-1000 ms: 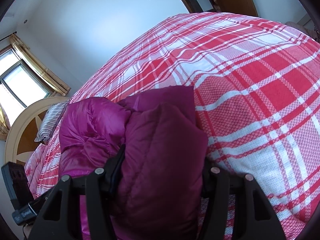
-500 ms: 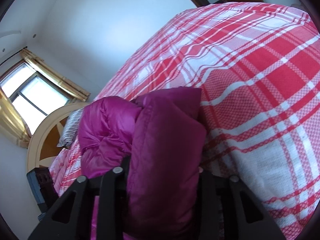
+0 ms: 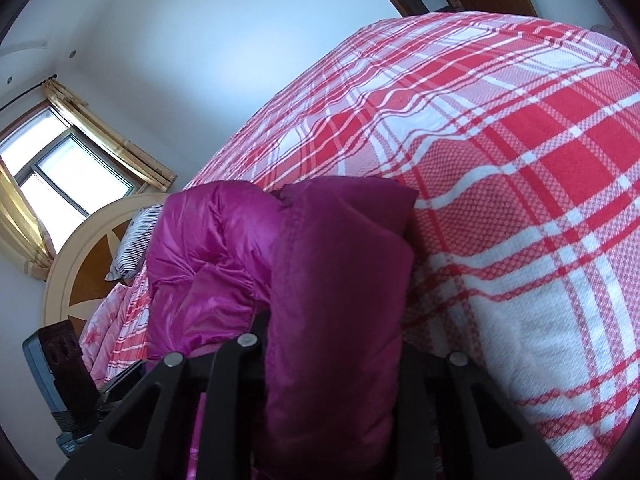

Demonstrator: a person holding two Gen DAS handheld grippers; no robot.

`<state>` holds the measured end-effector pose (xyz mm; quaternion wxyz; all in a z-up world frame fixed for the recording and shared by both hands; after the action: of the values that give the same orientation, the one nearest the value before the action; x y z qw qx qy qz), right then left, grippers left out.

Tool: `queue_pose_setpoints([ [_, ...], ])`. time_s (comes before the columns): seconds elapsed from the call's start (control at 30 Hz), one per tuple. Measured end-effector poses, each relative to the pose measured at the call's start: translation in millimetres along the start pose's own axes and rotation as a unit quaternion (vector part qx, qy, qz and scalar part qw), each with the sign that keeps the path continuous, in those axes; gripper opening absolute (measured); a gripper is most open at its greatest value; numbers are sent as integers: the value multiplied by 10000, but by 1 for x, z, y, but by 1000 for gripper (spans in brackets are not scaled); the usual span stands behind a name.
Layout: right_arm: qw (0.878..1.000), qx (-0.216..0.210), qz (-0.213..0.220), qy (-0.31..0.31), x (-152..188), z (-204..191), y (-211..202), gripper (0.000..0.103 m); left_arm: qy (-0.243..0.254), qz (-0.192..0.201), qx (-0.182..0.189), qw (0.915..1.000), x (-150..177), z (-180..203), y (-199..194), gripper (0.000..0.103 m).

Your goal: Fold large clothes

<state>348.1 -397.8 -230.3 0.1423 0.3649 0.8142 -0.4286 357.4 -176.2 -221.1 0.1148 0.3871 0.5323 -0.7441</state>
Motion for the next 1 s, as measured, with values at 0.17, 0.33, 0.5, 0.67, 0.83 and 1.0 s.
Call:
queue_pose_setpoints([
  [0.17,9995,132,191,-215,3,-21,-13,20,-65,252,12,9997,-6,-2,-35,23],
  [0.33,9987,-152,338,-347,10,-53,-26,19,-117,596,-209,9979,-1,-16,-88,22],
  [0.5,9960,-542,259,-662,15,-110,-15,19,-464,772,-477,9948,11,-61,-139,21],
  [0.67,9900,-933,-80,-1053,31,-179,19,18,-728,869,-1064,9878,30,-117,-187,21],
  [0.83,9796,-1322,-496,-1429,58,-254,65,18,-1052,940,-1572,9774,52,-175,-226,21],
  [1.0,9686,-1567,-946,-1685,90,-314,106,18,-1386,865,-1958,9669,80,-230,-242,21],
])
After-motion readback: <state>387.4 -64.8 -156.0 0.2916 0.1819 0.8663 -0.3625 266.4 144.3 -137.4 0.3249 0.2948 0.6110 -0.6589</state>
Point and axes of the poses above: each gripper's, at about its wrist camera, not at the fingertips, and y roughly the way its jaws point, z to its right, x to its underside, the point moved 8 cm from there along y, roughly the way its jaws point
